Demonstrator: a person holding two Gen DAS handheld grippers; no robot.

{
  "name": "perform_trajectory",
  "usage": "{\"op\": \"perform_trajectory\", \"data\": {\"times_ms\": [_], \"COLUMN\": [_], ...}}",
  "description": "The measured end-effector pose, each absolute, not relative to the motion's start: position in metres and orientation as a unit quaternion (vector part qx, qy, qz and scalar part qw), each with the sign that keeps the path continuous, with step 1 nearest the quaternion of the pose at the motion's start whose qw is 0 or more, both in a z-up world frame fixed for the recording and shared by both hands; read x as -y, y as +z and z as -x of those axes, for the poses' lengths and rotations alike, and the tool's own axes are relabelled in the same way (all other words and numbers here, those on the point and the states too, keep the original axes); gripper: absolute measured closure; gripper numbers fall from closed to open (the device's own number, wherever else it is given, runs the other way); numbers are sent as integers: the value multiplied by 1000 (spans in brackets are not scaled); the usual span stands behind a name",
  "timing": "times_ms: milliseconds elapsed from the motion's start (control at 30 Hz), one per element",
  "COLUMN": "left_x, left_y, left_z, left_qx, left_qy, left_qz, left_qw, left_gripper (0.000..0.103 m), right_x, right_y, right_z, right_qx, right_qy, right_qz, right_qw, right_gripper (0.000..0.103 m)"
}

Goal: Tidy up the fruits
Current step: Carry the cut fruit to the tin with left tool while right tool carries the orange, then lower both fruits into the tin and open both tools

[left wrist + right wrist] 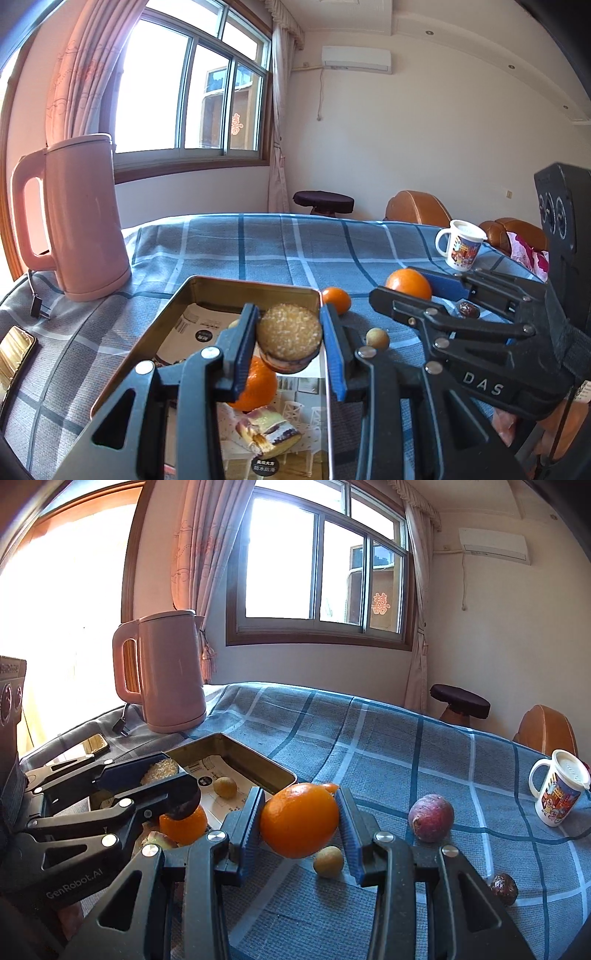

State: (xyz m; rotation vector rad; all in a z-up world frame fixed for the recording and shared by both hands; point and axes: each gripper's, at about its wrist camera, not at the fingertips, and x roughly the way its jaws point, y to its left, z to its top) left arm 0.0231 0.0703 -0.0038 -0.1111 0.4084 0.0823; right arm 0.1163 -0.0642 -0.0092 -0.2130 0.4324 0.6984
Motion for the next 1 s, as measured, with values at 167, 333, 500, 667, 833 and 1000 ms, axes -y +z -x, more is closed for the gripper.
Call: {"op": "perform_trajectory", "data": {"times_ms": [167, 333, 500, 667, 833, 1000], "left_x": [-81, -89, -97, -108, -120, -130], "left_y": [-6, -7, -8, -9, -10, -12], "left_z": [-22, -19, -16, -13, -13, -11], "left_qx": [-209, -211, -212, -216, -219, -222], "left_qy": [48, 55, 61, 71, 82, 92], "left_qz": [61, 66, 69, 74, 82, 88], "left_qw": [975, 974, 973, 971, 969, 967], "left_gripper": [67, 67, 67, 67, 67, 67], "right_x": [48, 34, 24, 17, 8, 3], "right_y": [-9, -10, -13, -15, -17, -20], "right_z": [-115, -113, -112, -111, -109, -107], "right_qx": [-211, -212, -215, -217, -218, -220], "right_qy": [350, 359, 367, 373, 378, 383], "right_qz": [112, 119, 121, 125, 128, 129], "right_qw": [906, 901, 897, 894, 891, 888], "right_gripper": [61, 61, 61, 61, 61, 61]}}
